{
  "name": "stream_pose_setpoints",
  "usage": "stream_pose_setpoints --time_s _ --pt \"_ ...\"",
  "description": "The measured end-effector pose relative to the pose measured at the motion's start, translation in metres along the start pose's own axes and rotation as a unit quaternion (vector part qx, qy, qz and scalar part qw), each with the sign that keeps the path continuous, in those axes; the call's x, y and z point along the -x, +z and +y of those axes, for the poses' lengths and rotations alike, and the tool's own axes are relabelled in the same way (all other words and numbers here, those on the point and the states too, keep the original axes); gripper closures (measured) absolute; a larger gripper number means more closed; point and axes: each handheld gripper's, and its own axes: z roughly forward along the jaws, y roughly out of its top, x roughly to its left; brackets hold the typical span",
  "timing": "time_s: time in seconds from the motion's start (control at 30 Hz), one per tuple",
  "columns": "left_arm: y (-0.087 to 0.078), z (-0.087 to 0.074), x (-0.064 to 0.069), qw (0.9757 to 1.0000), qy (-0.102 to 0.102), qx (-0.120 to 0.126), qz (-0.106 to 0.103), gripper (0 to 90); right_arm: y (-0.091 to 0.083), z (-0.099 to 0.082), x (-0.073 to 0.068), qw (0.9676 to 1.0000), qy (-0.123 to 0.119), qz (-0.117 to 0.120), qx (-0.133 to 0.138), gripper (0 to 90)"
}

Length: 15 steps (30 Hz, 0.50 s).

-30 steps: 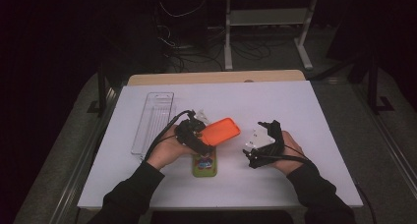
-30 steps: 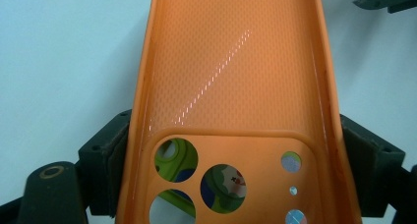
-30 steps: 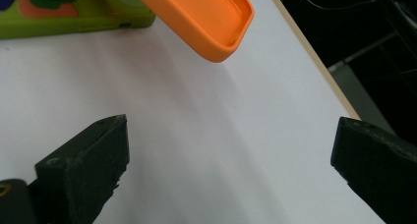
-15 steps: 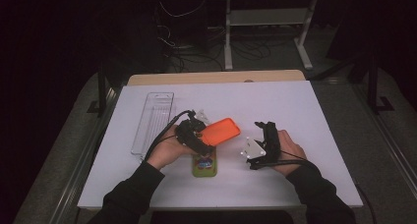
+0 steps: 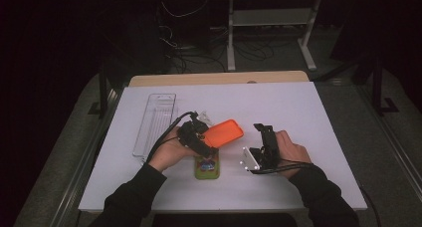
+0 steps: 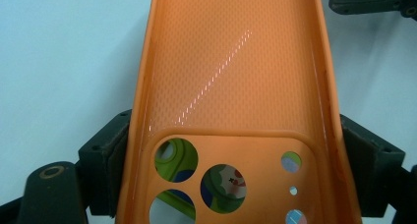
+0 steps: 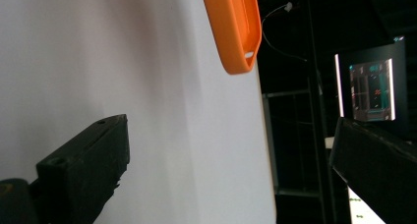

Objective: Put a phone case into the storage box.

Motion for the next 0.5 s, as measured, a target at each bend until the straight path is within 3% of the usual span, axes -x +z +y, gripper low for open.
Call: stream_pose_setpoints --time_s 0.07,0.13,0.5 --pt "0.000 0.001 0.001 1.0000 0.001 -0.002 -0.001 15.8 -0.001 0.002 0.000 0.9998 -0.013 0.013 -0.001 0.6" --pt "0.000 0.001 0.002 1.0000 0.002 -0.002 -0.002 15.8 0.000 0.004 -0.002 0.9998 -0.017 -0.002 0.005 0.6" --pt "0.000 0.004 0.007 0.9999 0.005 0.004 -0.008 15.8 0.003 0.026 -0.003 0.9989 -0.034 -0.022 0.024 0.8"
